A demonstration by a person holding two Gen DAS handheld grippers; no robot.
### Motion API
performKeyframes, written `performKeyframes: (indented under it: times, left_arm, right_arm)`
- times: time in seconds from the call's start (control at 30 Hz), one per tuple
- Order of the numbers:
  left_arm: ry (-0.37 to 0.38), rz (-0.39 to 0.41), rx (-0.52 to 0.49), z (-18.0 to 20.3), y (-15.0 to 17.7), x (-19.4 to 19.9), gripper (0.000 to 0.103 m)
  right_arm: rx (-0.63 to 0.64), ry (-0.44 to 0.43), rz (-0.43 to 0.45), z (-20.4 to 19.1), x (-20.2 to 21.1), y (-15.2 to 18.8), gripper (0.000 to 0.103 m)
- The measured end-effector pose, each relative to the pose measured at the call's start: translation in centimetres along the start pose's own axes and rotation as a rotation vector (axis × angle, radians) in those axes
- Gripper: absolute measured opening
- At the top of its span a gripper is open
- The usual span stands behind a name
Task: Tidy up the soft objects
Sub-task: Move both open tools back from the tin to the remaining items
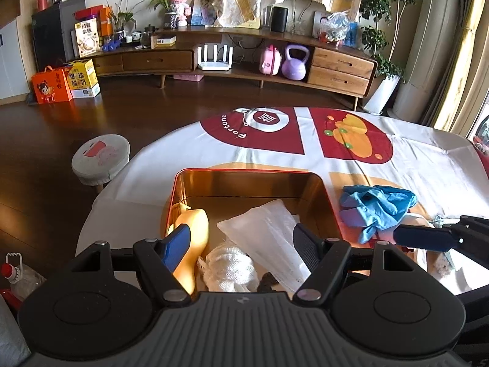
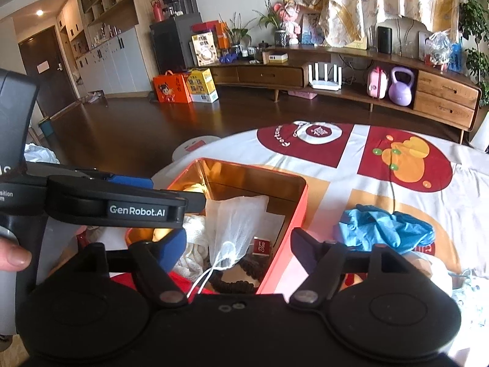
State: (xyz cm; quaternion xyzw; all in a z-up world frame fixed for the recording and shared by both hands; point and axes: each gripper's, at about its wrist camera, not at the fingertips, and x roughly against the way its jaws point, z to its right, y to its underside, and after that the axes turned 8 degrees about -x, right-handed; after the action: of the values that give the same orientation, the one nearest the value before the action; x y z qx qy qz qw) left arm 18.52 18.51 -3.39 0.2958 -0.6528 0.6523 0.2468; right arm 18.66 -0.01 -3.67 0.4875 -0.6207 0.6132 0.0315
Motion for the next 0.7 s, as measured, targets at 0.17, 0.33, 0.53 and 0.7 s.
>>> performKeyframes:
  times: [0.17,0.33,0.53,0.7]
  left_arm:
    - [0.007,0.02,-0.007,0.8,0.3,1.7,0.077]
    - [0.018,0.044,-0.022,1.9,0.5,3.3,0.078]
    - [0.035,0.067,-0.035,3.3,1.0,4.8,0.082]
    - [0.059,0.077,-0.027,4.7,1.5,5.6,0.083]
  right_arm:
    - [0.0,-0.015,0.024,0.4,1.9,0.3,0.081]
    - [-0.008,-0.027,0.038,0.8,3.7,0.8,0.084]
    - [-0.027,-0.035,0.049,1.9,5.8,1.8,0.09]
    - [-0.039,-0.04,0.068,2.7,7.4,2.4,0.096]
